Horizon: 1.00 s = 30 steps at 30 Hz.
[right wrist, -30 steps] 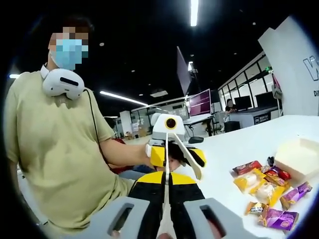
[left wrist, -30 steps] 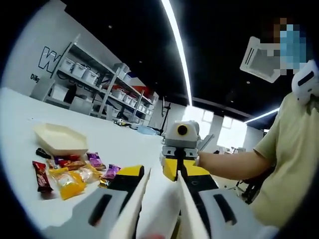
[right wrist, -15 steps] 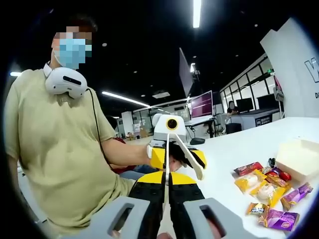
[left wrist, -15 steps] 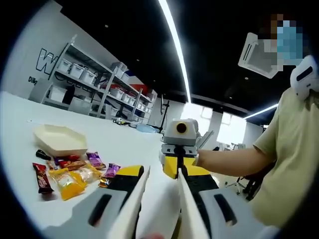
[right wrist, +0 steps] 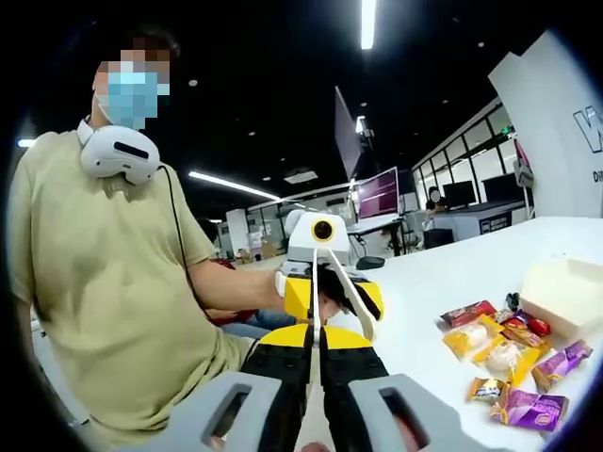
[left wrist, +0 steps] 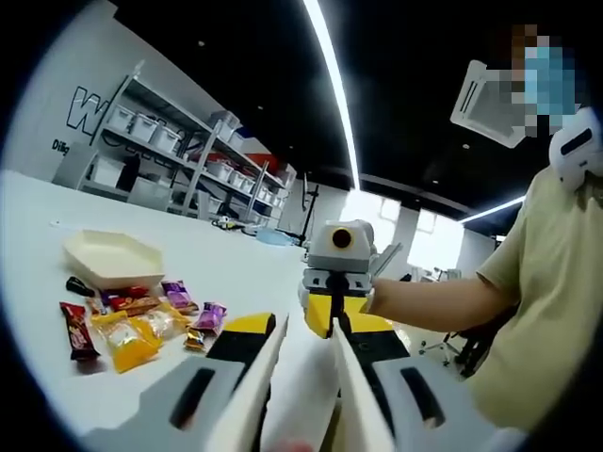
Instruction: Place the target food into the container with the food tongs after gripping and lifting it, then release it inside without dropping or visibly crushing the food.
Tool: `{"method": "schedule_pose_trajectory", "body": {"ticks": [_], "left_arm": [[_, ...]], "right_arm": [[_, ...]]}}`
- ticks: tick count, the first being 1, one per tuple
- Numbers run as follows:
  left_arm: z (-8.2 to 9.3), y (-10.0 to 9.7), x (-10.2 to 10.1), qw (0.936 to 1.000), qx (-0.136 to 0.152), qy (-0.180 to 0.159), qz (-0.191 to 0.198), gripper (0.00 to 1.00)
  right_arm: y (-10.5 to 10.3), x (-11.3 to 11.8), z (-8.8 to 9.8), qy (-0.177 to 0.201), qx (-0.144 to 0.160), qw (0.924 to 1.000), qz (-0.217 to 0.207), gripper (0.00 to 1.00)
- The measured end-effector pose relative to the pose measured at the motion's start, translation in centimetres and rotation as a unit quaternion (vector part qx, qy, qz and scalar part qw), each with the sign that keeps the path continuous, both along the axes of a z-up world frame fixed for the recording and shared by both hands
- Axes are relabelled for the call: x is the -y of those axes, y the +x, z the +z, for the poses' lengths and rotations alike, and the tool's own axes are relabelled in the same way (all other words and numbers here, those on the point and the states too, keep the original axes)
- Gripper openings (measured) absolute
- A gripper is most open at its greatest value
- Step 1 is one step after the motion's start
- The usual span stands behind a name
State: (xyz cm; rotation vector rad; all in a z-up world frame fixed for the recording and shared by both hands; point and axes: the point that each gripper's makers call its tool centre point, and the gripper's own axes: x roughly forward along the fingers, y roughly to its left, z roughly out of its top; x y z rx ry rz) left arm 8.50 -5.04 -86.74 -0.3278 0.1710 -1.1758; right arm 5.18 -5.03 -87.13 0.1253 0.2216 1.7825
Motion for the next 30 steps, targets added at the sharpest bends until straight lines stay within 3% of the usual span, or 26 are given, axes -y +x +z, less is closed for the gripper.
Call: {"method": "schedule_pose_trajectory", "body": {"ticks": [8, 13, 16, 21, 30], "left_arm": [[-0.3, 0.3, -0.3, 0.9996, 0.006, 0.026, 0.007, 0.25], [-0.4, 0.7, -0.7, 0.9994, 0.003, 0.032, 0.013, 0.25], [-0.6, 1.0, -0.9, 0.9985, 0.006, 0.052, 0.016, 0.25], [-0.7, 1.2, -1.1, 0.9977, 0.004, 0.066, 0.015, 0.25], [-2.2, 2.5, -2.3, 0.9864, 0.001, 0.162, 0.03, 0.24]], "right_arm": [[0.8, 0.0, -0.7, -0.02, 0.014, 0.9995, -0.022, 0.0], [1.7, 0.2, -1.4, -0.035, 0.02, 0.9981, -0.046, 0.04], [2.2, 0.3, -1.9, -0.044, 0.025, 0.9967, -0.063, 0.06], [3.7, 0.7, -3.4, -0.078, 0.044, 0.9898, -0.111, 0.07], [6.0, 1.6, -5.5, -0.126, 0.089, 0.9682, -0.197, 0.13]]}}
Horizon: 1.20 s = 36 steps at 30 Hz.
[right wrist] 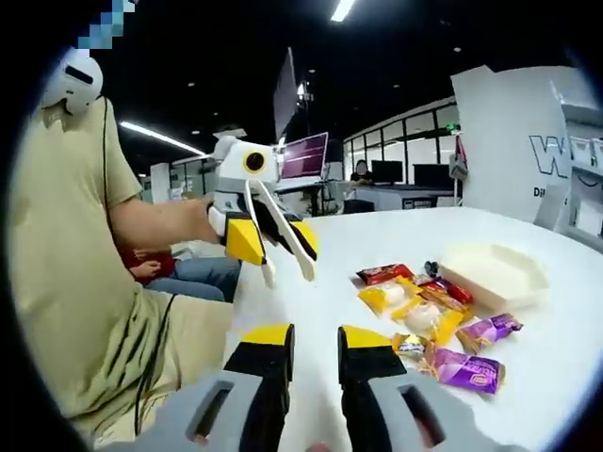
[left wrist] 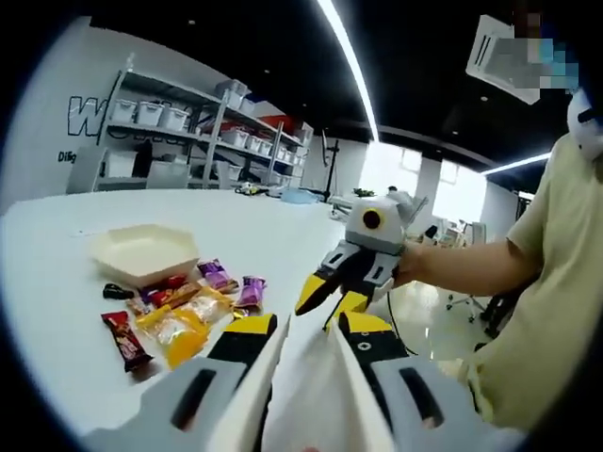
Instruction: Place the target food into the container with the food tongs after gripping and lifting it, then release it inside without dropping or visibly crushing the food.
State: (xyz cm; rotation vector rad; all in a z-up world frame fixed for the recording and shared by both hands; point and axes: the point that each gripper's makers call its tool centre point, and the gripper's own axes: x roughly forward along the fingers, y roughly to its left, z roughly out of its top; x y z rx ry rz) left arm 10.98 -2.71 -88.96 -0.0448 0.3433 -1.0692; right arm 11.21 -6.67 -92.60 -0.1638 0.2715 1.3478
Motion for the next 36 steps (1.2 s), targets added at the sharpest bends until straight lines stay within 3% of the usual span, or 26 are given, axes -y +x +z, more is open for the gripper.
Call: {"method": "schedule_pose_trajectory", "body": {"ticks": [9, 12, 20, 36], "left_arm": [[-0.8, 1.0, -0.7, 0.9975, -0.002, 0.071, 0.003, 0.24], [-1.1, 1.3, -1.1, 0.9945, 0.004, 0.105, -0.001, 0.24], [-1.7, 2.2, -1.6, 0.988, -0.002, 0.154, -0.011, 0.25], [-2.7, 4.3, -3.1, 0.9785, -0.009, 0.205, -0.017, 0.25]], "right_arm": [[1.7, 1.0, -0.1, -0.018, 0.022, 0.9975, -0.065, 0.19], [2.2, 1.3, 0.0, -0.021, 0.028, 0.9962, -0.079, 0.2], [2.4, 1.6, 0.4, -0.035, 0.045, 0.9935, -0.099, 0.21], [2.7, 1.7, 0.5, -0.038, 0.042, 0.9925, -0.108, 0.22]]}}
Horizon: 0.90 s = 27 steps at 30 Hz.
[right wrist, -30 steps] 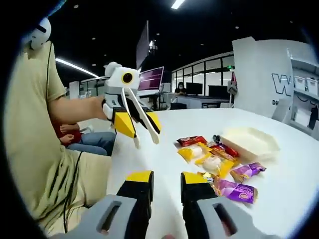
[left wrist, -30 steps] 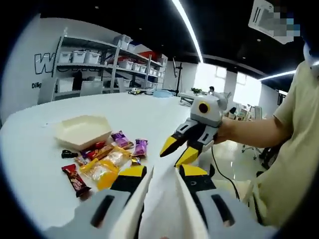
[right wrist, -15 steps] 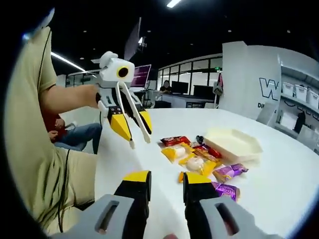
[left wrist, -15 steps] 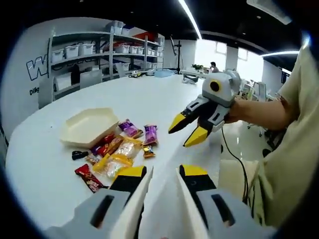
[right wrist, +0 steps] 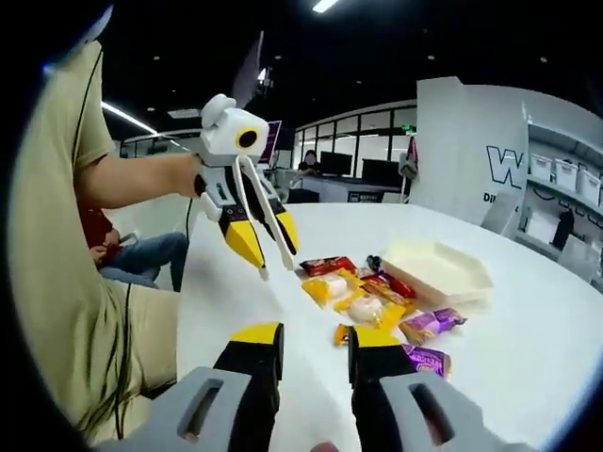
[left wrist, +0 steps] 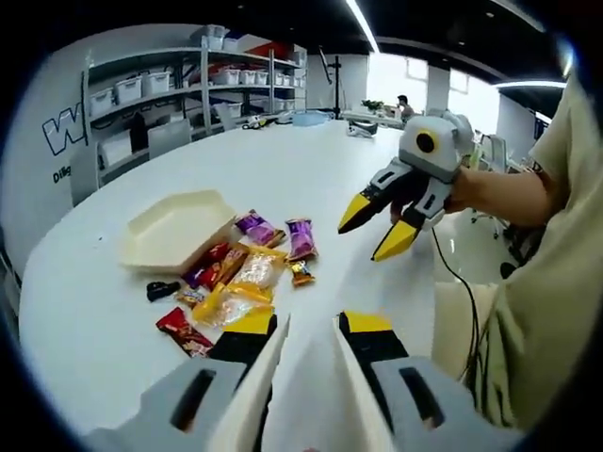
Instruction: Place the target food into the container with the food tongs after gripping and lifting it, then release it inside without dropping or visibly crushing the food.
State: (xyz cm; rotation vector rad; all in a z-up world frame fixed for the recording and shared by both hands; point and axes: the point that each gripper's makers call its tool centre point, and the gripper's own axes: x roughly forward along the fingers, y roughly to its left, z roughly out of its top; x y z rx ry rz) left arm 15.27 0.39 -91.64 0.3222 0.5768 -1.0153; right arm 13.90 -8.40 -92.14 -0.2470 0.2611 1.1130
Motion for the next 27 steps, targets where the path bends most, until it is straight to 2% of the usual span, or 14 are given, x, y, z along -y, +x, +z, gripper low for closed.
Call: {"method": "schedule_pose_trajectory", "body": {"ticks": [12, 27], "left_arm": [[0.0, 1.3, -1.6, 0.9996, 0.002, 0.025, 0.008, 0.25], [0.2, 2.8, -3.1, 0.9988, -0.01, 0.03, 0.038, 0.25]], "right_arm": [[0.4, -0.3, 0.3, 0.007, -0.001, 1.0, -0.003, 0.22], [1.0, -0.1, 0.4, 0.005, -0.003, 1.0, -0.007, 0.23]]}}
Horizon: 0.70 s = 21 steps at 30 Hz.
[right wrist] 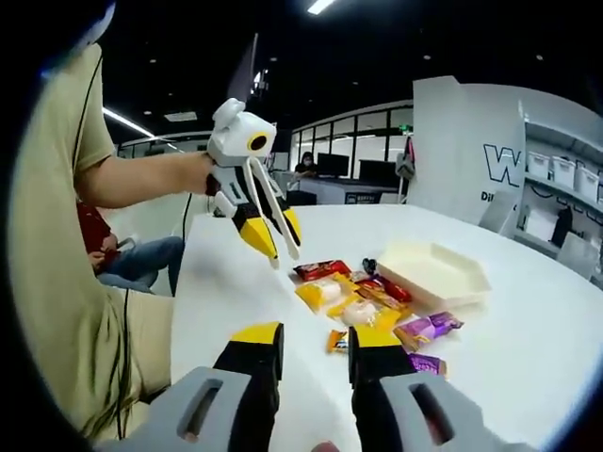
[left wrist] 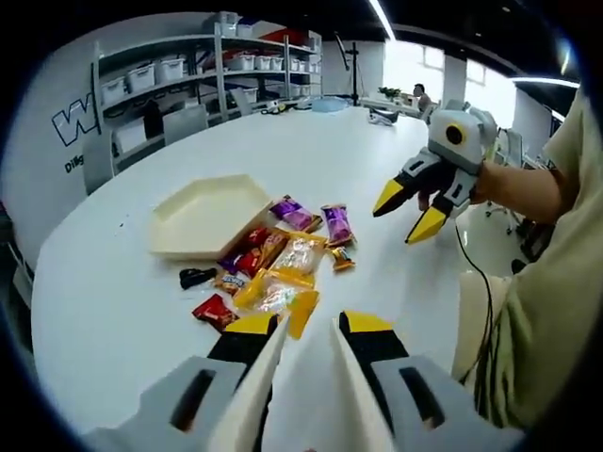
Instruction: Place the target food into the container with the food tongs after gripping and lifting it, then release it inside without dropping or visibly crushing the food.
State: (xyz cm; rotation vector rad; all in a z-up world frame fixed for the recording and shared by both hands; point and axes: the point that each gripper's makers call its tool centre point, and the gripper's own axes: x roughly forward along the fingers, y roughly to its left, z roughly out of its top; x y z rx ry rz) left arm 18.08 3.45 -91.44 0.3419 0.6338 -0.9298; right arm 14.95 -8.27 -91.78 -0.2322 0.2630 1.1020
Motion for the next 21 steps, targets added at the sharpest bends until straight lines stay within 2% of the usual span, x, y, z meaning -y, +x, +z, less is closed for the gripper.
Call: {"method": "schedule_pose_trajectory", "body": {"ticks": [14, 21], "left_arm": [[0.2, 0.8, -1.0, 0.9997, -0.004, 0.0, 0.024, 0.25], [0.4, 1.4, -1.7, 0.9987, -0.011, -0.004, 0.049, 0.25]], "right_arm": [[1.5, 0.1, -0.1, -0.017, -0.016, 0.9992, -0.032, 0.33], [1.8, 0.0, 0.8, -0.028, -0.025, 0.998, -0.051, 0.48]]}}
